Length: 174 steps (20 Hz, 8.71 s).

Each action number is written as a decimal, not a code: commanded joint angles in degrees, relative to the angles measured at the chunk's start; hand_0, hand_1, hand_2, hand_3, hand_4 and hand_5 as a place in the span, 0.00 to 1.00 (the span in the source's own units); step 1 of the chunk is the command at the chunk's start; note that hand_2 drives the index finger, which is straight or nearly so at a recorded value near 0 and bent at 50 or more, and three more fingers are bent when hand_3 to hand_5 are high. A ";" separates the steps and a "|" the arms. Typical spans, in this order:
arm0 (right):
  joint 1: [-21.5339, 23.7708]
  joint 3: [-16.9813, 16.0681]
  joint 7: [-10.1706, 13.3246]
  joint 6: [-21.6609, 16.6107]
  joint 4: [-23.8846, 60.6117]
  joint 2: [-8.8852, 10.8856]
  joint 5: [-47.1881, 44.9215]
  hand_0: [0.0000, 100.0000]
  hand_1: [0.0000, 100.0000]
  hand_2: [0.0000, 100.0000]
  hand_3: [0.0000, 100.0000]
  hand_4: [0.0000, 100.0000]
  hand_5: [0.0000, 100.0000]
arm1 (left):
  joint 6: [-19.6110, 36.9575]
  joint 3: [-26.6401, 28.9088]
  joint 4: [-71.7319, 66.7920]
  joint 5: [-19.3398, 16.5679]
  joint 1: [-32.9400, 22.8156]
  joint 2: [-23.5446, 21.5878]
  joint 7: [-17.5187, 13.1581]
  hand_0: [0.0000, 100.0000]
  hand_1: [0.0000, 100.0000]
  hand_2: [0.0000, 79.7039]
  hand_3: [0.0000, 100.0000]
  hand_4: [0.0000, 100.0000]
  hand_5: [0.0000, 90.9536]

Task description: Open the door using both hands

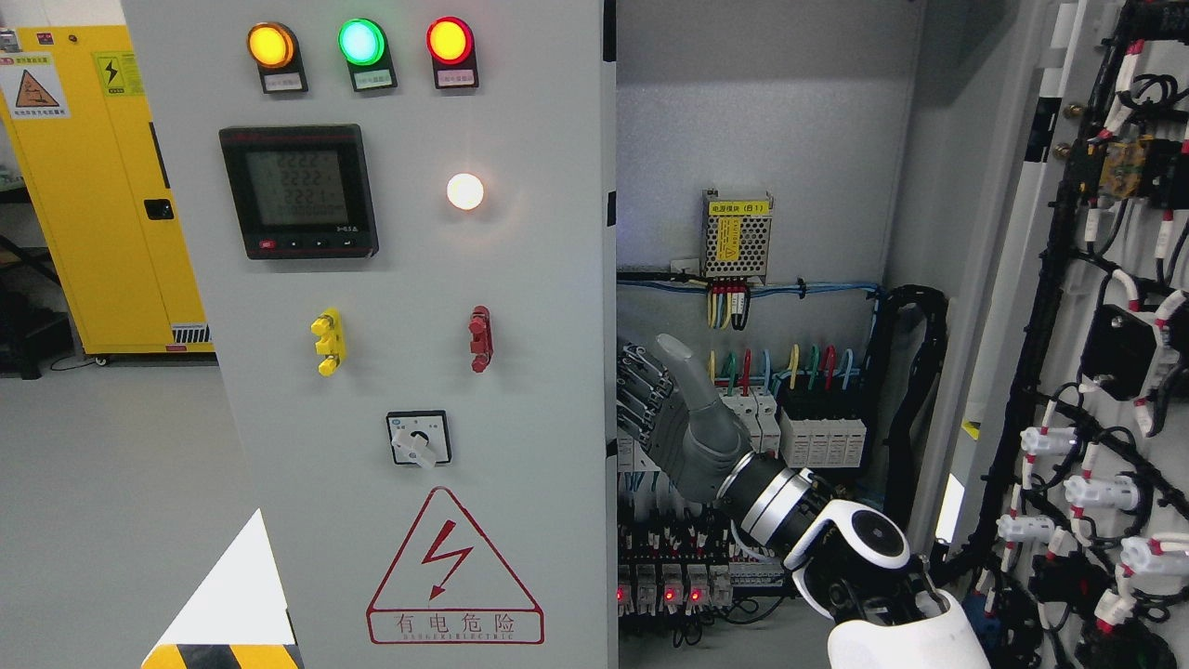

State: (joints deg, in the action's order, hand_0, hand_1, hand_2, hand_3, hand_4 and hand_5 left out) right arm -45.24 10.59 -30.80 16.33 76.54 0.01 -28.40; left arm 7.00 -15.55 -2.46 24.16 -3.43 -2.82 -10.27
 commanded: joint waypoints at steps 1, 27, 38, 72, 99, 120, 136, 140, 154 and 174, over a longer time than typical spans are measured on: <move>-0.46 -0.21 -0.93 0.28 -1.04 -1.06 0.01 0.22 0.06 0.00 0.00 0.00 0.00 | 0.03 0.00 0.00 0.01 0.00 0.01 0.07 0.37 0.16 0.00 0.00 0.00 0.00; 2.61 0.22 -7.08 0.36 7.38 -0.36 -0.08 0.22 0.06 0.00 0.00 0.00 0.00 | 0.03 0.00 0.09 -0.08 0.00 0.01 -0.02 0.37 0.16 0.00 0.00 0.00 0.00; 8.24 7.51 -8.84 0.37 14.60 -0.36 0.10 0.22 0.06 0.00 0.00 0.00 0.00 | 0.03 0.00 0.09 -0.08 0.00 0.01 -0.02 0.37 0.16 0.00 0.00 0.00 0.00; 15.10 36.70 -3.39 -1.13 16.54 -8.36 0.63 0.21 0.07 0.00 0.00 0.00 0.00 | 0.12 0.00 0.09 -0.08 0.00 0.01 -0.28 0.37 0.16 0.00 0.00 0.00 0.00; 10.71 41.18 0.74 -1.74 13.98 -8.53 0.19 0.22 0.07 0.00 0.00 0.00 0.00 | 0.12 0.00 0.09 -0.08 0.00 -0.08 -0.28 0.37 0.16 0.00 0.00 0.00 0.00; 17.29 29.32 0.92 -1.48 15.65 0.86 0.54 0.21 0.07 0.00 0.00 0.00 0.00 | 0.20 -0.18 2.79 -0.16 -0.09 -0.61 -0.37 0.37 0.16 0.00 0.00 0.00 0.00; 44.69 5.24 8.12 -14.47 32.69 17.12 0.89 0.22 0.07 0.00 0.00 0.00 0.00 | 9.88 5.79 77.20 -0.34 -25.29 -9.40 0.16 0.37 0.21 0.00 0.16 0.00 0.00; 54.36 -0.20 8.12 -22.11 36.39 18.36 0.80 0.22 0.07 0.00 0.00 0.00 0.00 | 8.73 7.29 92.25 -5.06 -29.52 -9.49 -0.19 0.36 0.21 0.02 0.15 0.00 0.00; 76.88 -13.39 8.21 -43.40 42.64 21.09 0.45 0.22 0.07 0.00 0.00 0.00 0.00 | 10.04 11.86 120.14 -9.48 -28.40 -7.64 -12.06 0.20 0.09 0.00 0.05 0.00 0.00; 71.09 -16.48 12.34 -49.56 43.34 23.20 0.19 0.21 0.07 0.00 0.00 0.00 0.00 | 15.15 17.57 121.82 -3.51 -21.09 -7.11 -14.52 0.07 0.00 0.01 0.03 0.00 0.00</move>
State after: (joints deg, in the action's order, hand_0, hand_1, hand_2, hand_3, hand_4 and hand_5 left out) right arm 27.08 -3.35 -18.84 -32.95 118.78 21.39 -28.19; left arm 21.91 -1.26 114.95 18.02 -24.93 -10.25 -24.78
